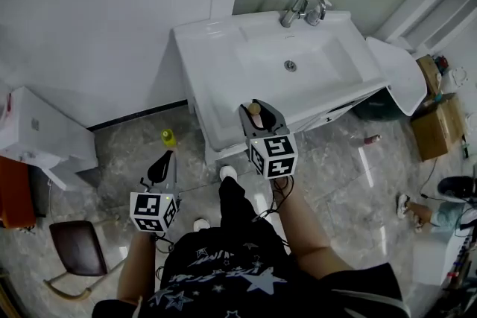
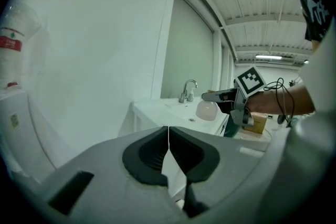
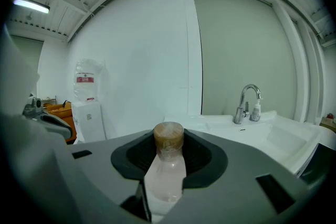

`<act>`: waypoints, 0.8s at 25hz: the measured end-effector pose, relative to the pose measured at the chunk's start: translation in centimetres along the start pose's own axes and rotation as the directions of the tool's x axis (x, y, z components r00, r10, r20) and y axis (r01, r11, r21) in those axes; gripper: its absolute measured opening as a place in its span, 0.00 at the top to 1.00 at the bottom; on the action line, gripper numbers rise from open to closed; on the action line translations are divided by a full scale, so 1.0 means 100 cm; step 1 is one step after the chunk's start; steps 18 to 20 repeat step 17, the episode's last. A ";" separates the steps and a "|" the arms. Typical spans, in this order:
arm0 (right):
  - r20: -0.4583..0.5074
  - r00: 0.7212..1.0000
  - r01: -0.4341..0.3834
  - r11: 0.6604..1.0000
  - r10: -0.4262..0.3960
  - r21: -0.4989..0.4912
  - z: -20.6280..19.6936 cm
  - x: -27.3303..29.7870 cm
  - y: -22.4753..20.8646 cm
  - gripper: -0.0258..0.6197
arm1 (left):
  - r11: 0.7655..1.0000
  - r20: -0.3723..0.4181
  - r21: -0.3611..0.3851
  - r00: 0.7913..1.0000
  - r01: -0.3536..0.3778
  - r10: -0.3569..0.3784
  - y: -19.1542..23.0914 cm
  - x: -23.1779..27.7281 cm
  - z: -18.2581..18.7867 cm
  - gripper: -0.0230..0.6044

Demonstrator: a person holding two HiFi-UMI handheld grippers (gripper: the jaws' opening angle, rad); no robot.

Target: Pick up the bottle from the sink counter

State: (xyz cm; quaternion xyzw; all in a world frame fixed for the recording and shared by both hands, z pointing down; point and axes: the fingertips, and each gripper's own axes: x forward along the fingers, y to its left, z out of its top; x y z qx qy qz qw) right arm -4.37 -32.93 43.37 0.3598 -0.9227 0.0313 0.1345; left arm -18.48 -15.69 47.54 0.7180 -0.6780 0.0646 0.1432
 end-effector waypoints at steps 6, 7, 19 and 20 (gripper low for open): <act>-0.011 0.999 0.034 0.999 -0.034 0.027 -0.019 -0.053 0.021 0.75 | 0.999 0.002 0.020 0.999 0.049 -0.049 -0.018 -0.032 -0.009 0.93; -0.014 0.999 0.040 0.999 -0.040 0.032 -0.023 -0.062 0.024 0.75 | 0.998 0.004 0.023 0.998 0.055 -0.055 -0.021 -0.037 -0.010 0.93; -0.022 0.995 0.095 0.994 -0.094 0.047 -0.048 -0.140 0.041 0.75 | 0.992 -0.007 0.039 0.993 0.117 -0.116 -0.057 -0.081 -0.032 0.93; -0.022 0.995 0.095 0.994 -0.094 0.047 -0.048 -0.140 0.041 0.75 | 0.992 -0.007 0.039 0.993 0.117 -0.116 -0.057 -0.081 -0.032 0.93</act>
